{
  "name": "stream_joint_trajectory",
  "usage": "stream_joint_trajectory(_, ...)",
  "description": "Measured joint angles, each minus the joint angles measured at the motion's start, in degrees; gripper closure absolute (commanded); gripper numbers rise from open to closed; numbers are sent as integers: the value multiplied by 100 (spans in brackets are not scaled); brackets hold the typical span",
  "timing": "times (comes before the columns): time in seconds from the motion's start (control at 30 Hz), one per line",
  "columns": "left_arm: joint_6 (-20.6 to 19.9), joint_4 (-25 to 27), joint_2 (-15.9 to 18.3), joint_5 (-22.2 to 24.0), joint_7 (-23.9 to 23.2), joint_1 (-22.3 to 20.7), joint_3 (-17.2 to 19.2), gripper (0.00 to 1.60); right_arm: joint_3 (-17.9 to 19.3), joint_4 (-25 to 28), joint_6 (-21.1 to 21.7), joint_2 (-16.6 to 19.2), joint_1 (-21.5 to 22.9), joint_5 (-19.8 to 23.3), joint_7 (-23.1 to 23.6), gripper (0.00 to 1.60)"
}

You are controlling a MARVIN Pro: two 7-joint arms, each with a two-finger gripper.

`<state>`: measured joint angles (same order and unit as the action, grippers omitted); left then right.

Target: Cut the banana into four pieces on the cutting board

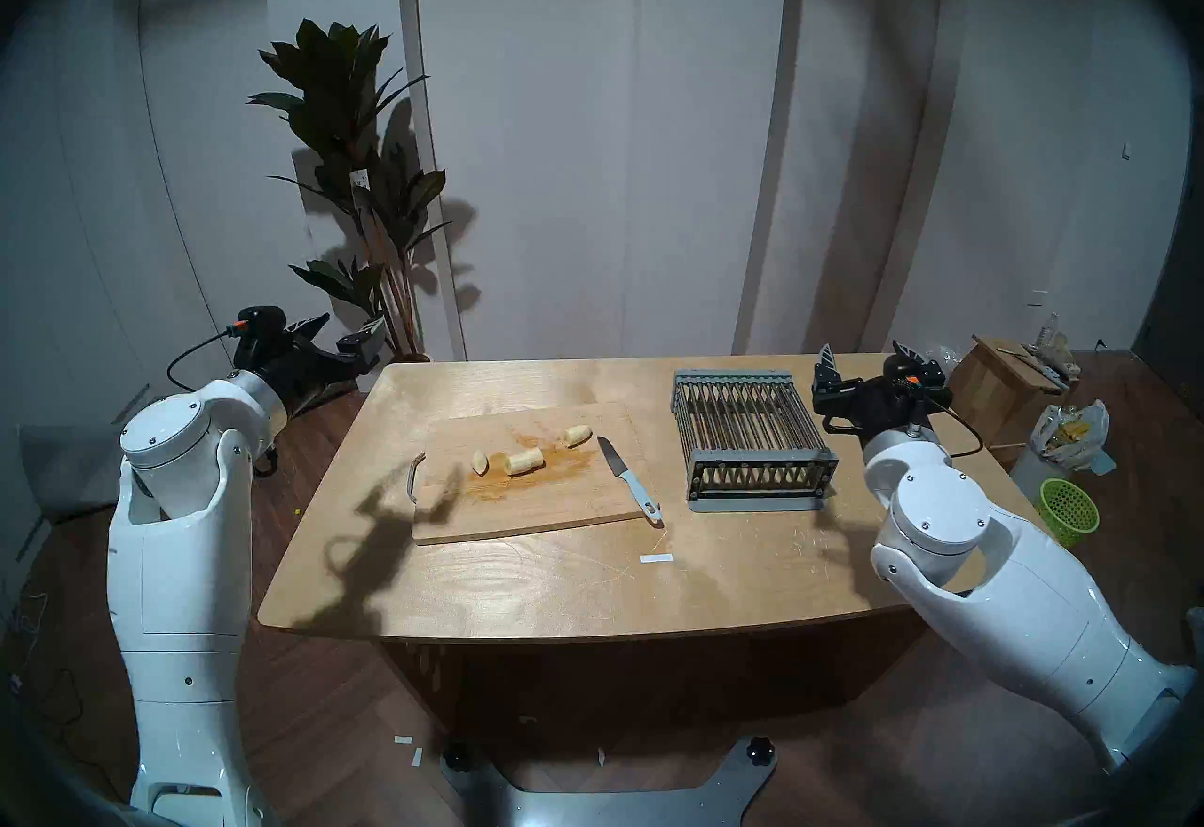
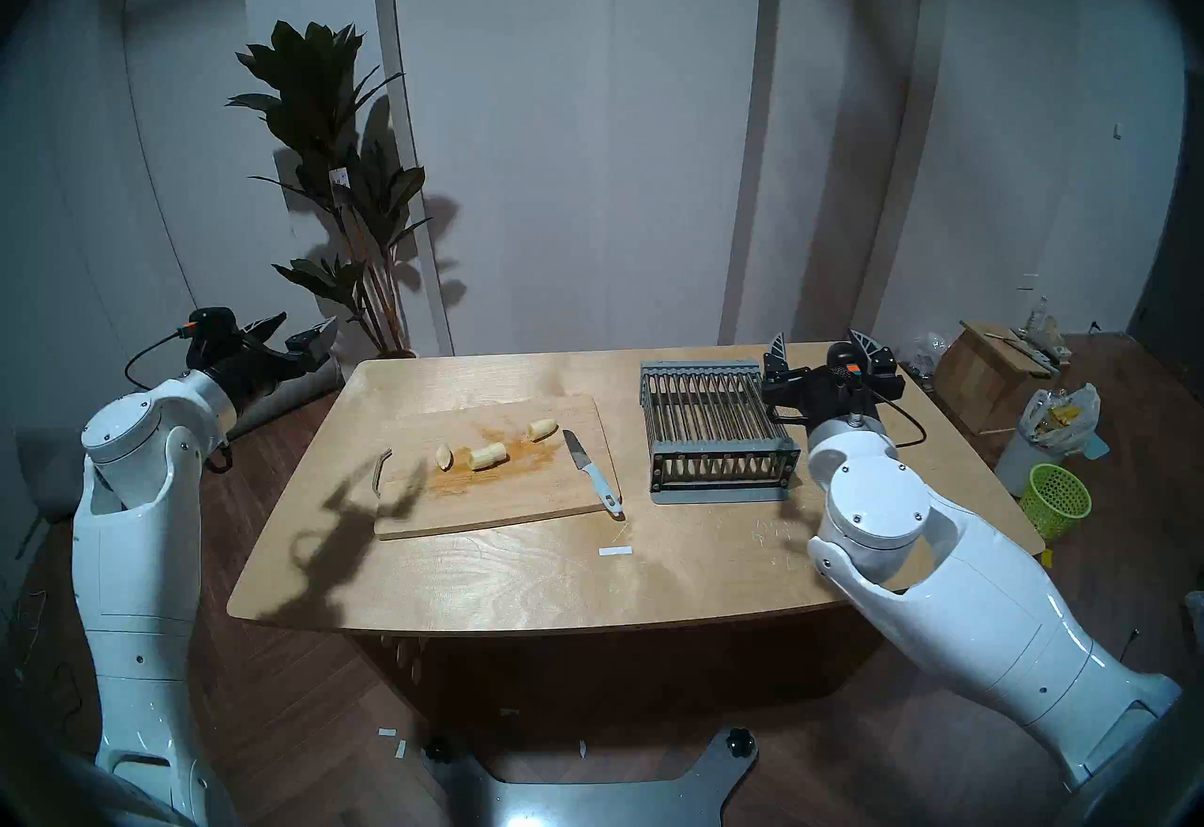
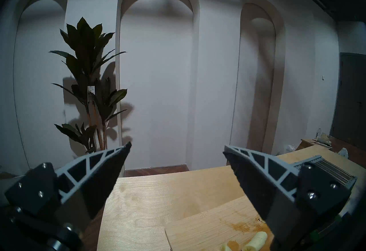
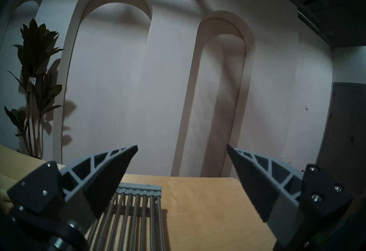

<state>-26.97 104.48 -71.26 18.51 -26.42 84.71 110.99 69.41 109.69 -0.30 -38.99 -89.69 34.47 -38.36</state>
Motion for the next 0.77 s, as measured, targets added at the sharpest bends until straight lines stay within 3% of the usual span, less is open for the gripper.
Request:
stream_joint_trajectory(0.43, 0, -1, 1, 0, -1, 0, 1, 0, 500, -902, -1119, 646, -453, 884, 1370, 0)
stream_joint_trajectory(0.77, 0, 2, 1, 0, -1, 0, 1, 0, 120, -1418, -1938, 938, -384, 1288, 2436, 0)
